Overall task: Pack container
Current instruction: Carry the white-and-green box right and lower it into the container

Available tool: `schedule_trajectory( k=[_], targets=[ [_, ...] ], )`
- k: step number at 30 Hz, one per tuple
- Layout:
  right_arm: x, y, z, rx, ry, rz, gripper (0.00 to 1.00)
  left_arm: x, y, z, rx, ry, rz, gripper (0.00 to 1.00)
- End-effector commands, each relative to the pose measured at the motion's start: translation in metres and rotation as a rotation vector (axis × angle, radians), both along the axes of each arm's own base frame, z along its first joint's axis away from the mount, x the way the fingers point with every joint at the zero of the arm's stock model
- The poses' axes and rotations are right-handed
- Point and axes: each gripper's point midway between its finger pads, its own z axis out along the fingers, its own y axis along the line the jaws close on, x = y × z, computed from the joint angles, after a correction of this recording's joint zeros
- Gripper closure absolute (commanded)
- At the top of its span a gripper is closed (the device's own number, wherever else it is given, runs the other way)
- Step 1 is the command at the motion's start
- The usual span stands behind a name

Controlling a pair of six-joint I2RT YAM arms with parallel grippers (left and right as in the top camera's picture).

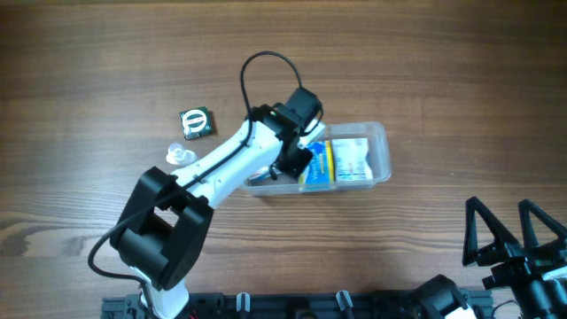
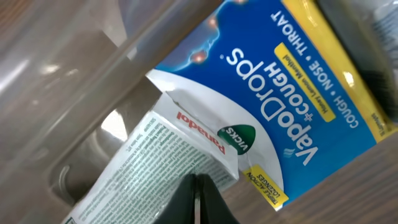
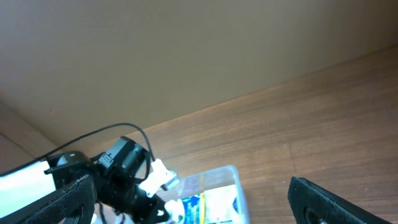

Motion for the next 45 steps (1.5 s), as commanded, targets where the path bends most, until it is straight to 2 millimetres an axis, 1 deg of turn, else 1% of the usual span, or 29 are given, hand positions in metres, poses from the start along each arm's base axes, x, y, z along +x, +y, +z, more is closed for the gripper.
schedule_trajectory(
  k=[1, 3, 4, 6, 7, 9, 11, 13, 16, 21, 24, 26, 28, 31, 33, 35, 36, 37, 38, 40, 43, 45],
  targets=[
    [0.0, -0.004, 0.001, -0.011, -0.008, -0.016, 0.0, -0.006, -0.022, -0.001, -0.049, -0.021, -0.019, 0.93],
    [0.0, -0.003, 0.001, -0.011, -0.008, -0.016, 0.0, -0.003, -0.026, 0.002, -0.065, -0.036, -0.018, 0.96],
    [0.0, -0.004, 0.001, -0.011, -0.008, -0.016, 0.0, -0.003, -0.025, 0.011, -0.075, -0.036, 0.012, 0.96],
    [0.0, -0.003, 0.001, -0.011, -0.008, -0.015, 0.0, -0.003, -0.028, 0.03, -0.105, -0.067, 0.01, 0.96],
    [0.0, -0.004, 0.001, -0.011, -0.008, -0.016, 0.0, -0.003, -0.029, 0.037, -0.117, -0.081, 0.009, 0.96],
    [0.0, -0.004, 0.001, -0.011, -0.008, -0.016, 0.0, 0.001, -0.035, 0.059, -0.165, -0.136, -0.003, 0.92],
    [0.0, -0.004, 0.001, -0.011, -0.008, -0.016, 0.0, 0.005, -0.042, 0.063, -0.191, -0.164, -0.013, 0.89],
    [0.0, -0.004, 0.001, -0.011, -0.008, -0.016, 0.0, 0.008, -0.052, 0.057, -0.219, -0.162, -0.026, 0.88],
    [0.0, -0.004, 0.001, -0.011, -0.008, -0.016, 0.0, 0.009, -0.06, 0.041, -0.217, -0.143, -0.035, 0.87],
    [0.0, -0.004, 0.001, -0.011, -0.008, -0.016, 0.0, 0.002, -0.054, 0.005, -0.149, -0.065, -0.035, 0.86],
    [0.0, -0.004, 0.001, -0.011, -0.008, -0.016, 0.0, -0.006, -0.047, -0.004, -0.111, -0.023, -0.033, 0.87],
    [0.0, -0.003, 0.001, -0.011, -0.008, -0.016, 0.0, -0.012, -0.037, -0.006, -0.068, -0.003, -0.027, 0.91],
    [0.0, -0.004, 0.001, -0.011, -0.008, -0.016, 0.0, -0.012, -0.032, -0.007, -0.041, -0.005, -0.021, 0.91],
    [0.0, -0.004, 0.001, -0.011, -0.008, -0.016, 0.0, -0.012, -0.032, -0.003, -0.046, -0.012, -0.021, 0.91],
    [0.0, -0.004, 0.001, -0.011, -0.008, -0.016, 0.0, -0.009, -0.034, 0.008, -0.068, -0.035, -0.021, 0.91],
    [0.0, -0.004, 0.001, -0.011, -0.008, -0.016, 0.0, -0.008, -0.036, 0.026, -0.096, -0.054, 0.008, 0.89],
    [0.0, -0.004, 0.001, -0.011, -0.008, -0.016, 0.0, -0.008, -0.035, 0.034, -0.106, -0.057, 0.024, 0.87],
    [0.0, -0.004, 0.001, -0.011, -0.008, -0.016, 0.0, -0.012, -0.032, 0.046, -0.119, -0.059, 0.055, 0.86],
    [0.0, -0.004, 0.001, -0.011, -0.008, -0.016, 0.0, -0.016, -0.028, 0.052, -0.119, -0.048, 0.082, 0.86],
    [0.0, -0.003, 0.001, -0.011, -0.008, -0.016, 0.0, -0.023, -0.021, 0.049, -0.093, -0.014, 0.107, 0.85],
    [0.0, -0.004, 0.001, -0.011, -0.008, -0.016, 0.0, -0.033, -0.012, 0.031, -0.038, 0.039, 0.115, 0.84],
    [0.0, -0.003, 0.001, -0.011, -0.008, -0.016, 0.0, -0.038, -0.007, 0.015, -0.007, 0.07, 0.116, 0.84]
  ],
)
